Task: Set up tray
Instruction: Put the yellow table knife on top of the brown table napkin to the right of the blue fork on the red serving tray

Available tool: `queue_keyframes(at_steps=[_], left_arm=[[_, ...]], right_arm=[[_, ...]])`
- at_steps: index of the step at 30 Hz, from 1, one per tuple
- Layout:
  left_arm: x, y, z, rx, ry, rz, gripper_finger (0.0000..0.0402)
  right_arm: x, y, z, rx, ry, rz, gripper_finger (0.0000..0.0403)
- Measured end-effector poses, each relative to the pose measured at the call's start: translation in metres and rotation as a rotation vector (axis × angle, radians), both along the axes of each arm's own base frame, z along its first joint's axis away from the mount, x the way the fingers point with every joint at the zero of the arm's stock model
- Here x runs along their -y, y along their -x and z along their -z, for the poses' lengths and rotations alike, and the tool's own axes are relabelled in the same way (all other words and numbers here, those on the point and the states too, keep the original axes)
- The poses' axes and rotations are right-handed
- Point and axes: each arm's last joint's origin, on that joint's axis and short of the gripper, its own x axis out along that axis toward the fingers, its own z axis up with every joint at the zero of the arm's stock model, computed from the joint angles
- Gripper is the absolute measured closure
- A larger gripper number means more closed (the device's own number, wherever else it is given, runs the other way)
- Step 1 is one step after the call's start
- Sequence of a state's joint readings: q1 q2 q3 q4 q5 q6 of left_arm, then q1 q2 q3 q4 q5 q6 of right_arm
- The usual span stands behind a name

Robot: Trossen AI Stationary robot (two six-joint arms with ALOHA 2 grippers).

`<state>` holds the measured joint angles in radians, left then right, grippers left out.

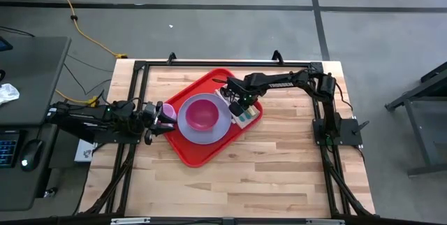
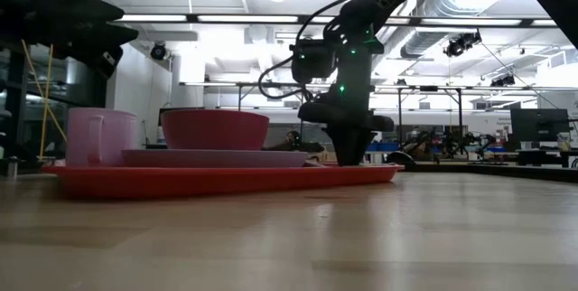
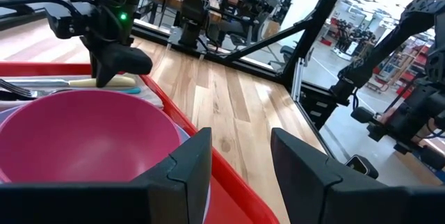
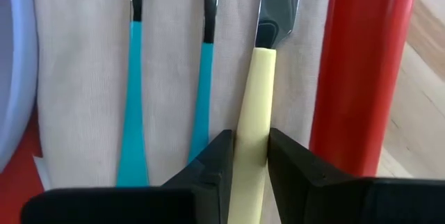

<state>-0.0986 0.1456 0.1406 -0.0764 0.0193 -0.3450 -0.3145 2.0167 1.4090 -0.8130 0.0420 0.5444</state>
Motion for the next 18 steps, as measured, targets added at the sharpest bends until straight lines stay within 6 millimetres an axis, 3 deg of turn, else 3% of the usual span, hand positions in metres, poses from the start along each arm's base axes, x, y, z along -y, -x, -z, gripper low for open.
queue_keyframes(at_steps=[18], left_arm=[[0.0000, 0.0000, 0.0000, 0.001, -0.003, 0.001, 0.0222]], right_arm=[[-0.0011, 0.0000, -0.0001, 0.006, -0.032, -0.055, 0.0336]])
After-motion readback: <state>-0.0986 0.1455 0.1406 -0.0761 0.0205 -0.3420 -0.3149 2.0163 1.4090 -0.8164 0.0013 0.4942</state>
